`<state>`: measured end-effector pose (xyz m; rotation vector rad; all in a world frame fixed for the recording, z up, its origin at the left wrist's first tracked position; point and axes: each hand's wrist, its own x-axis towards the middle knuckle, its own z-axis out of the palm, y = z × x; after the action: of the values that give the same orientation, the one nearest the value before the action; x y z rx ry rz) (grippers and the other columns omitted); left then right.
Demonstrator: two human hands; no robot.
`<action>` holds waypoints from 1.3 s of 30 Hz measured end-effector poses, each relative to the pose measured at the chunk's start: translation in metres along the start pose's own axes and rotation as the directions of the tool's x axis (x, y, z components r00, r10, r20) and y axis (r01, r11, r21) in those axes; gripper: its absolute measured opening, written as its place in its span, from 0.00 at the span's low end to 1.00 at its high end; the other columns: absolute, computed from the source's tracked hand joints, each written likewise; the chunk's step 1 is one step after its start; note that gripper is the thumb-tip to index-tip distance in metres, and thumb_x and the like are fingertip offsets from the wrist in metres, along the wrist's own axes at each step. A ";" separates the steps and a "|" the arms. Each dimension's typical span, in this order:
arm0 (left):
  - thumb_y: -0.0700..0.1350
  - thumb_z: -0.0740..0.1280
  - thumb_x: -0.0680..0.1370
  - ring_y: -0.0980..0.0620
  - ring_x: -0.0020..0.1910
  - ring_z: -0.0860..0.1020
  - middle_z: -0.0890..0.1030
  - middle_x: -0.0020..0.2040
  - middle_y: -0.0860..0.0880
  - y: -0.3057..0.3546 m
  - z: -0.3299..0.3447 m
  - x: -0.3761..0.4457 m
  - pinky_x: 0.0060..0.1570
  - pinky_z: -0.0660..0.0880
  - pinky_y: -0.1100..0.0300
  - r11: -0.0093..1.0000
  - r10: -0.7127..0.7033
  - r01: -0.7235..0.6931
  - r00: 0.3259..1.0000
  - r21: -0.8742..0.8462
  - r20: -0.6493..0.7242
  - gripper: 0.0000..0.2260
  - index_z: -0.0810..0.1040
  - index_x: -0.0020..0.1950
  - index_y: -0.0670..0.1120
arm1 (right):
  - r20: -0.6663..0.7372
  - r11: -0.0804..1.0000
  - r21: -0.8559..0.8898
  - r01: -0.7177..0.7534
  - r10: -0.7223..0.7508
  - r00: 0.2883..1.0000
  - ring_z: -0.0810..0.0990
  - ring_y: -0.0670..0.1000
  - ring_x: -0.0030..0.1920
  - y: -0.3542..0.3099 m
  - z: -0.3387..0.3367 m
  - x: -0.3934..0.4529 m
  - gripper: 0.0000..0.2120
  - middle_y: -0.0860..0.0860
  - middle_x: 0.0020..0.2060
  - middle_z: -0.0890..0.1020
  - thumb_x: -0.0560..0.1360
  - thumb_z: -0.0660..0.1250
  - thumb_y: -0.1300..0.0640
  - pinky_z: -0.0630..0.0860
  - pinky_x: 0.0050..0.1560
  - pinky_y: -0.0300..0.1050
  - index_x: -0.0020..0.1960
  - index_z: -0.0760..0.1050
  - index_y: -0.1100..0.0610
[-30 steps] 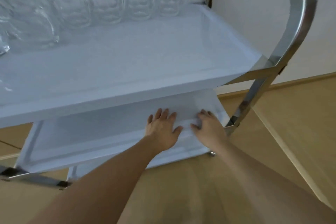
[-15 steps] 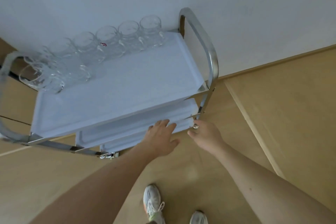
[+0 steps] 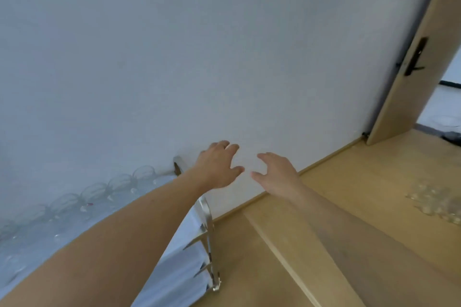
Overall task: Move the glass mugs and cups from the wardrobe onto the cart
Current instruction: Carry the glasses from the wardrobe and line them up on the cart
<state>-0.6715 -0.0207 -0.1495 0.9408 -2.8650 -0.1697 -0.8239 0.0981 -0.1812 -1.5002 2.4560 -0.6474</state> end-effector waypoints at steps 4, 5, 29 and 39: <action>0.61 0.62 0.81 0.42 0.77 0.62 0.62 0.79 0.45 0.044 -0.035 0.052 0.73 0.65 0.43 0.994 0.110 -0.111 0.992 -0.008 -0.069 0.31 0.61 0.80 0.49 | -0.118 0.996 -0.051 -0.068 0.061 0.991 0.61 0.55 0.78 0.031 -0.063 0.009 0.33 0.51 0.78 0.64 0.79 0.64 0.40 0.63 0.75 0.56 0.80 0.61 0.52; 0.61 0.62 0.81 0.42 0.77 0.61 0.62 0.79 0.45 0.055 -0.039 0.065 0.73 0.64 0.42 0.990 0.142 -0.144 0.987 -0.008 -0.078 0.31 0.61 0.80 0.49 | -0.141 0.994 -0.066 -0.091 0.081 0.987 0.61 0.55 0.78 0.040 -0.075 0.012 0.34 0.51 0.78 0.64 0.79 0.64 0.40 0.63 0.75 0.56 0.80 0.60 0.52; 0.58 0.66 0.80 0.43 0.75 0.64 0.65 0.77 0.45 0.287 0.003 0.325 0.72 0.66 0.48 0.571 0.806 -0.800 0.589 -0.183 -0.063 0.31 0.63 0.79 0.48 | -0.498 0.647 0.035 -0.762 0.672 0.548 0.66 0.58 0.73 0.230 -0.193 0.020 0.36 0.52 0.74 0.69 0.76 0.67 0.39 0.68 0.69 0.55 0.79 0.60 0.49; 0.58 0.65 0.80 0.43 0.77 0.61 0.61 0.79 0.43 0.403 0.058 0.371 0.73 0.64 0.44 0.474 0.878 -0.866 0.478 -0.158 0.013 0.31 0.61 0.80 0.49 | -0.494 0.540 0.105 -0.835 0.757 0.428 0.69 0.57 0.71 0.341 -0.228 0.014 0.36 0.52 0.73 0.71 0.74 0.70 0.38 0.71 0.68 0.58 0.77 0.65 0.49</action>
<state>-1.2115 0.0850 -0.1189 -0.6728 -2.9387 -0.2815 -1.1889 0.2801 -0.1346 0.0433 3.2003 -0.6560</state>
